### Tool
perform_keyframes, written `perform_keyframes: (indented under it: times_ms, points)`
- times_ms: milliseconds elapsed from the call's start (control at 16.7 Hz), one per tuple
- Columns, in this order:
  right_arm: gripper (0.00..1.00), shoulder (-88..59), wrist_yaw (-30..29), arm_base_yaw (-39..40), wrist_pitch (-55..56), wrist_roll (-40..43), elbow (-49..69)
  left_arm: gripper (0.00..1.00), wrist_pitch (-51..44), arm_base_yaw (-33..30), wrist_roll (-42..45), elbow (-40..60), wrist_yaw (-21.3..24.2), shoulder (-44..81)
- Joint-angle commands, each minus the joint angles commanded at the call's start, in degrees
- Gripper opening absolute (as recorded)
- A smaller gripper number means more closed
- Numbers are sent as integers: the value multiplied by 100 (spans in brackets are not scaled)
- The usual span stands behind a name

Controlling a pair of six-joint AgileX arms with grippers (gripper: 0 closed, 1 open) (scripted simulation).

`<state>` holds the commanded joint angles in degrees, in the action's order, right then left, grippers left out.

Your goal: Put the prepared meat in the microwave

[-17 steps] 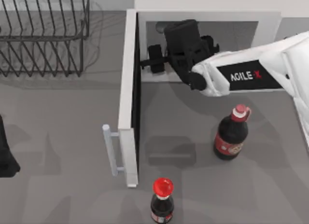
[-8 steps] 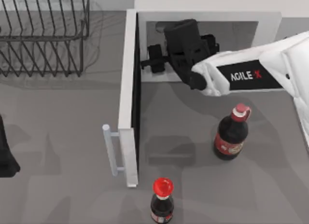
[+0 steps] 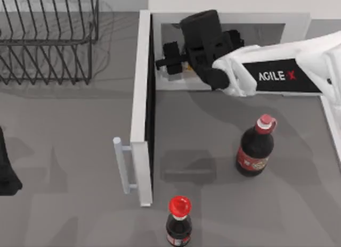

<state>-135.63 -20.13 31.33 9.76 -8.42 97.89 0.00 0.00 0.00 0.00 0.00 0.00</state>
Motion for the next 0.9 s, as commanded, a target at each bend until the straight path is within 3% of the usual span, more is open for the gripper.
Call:
perform_keyframes:
  times_ms: [900]
  points:
    - [100, 450, 25, -3, -1198, -1, 294, 100, 0, 0, 0, 0, 0, 0]
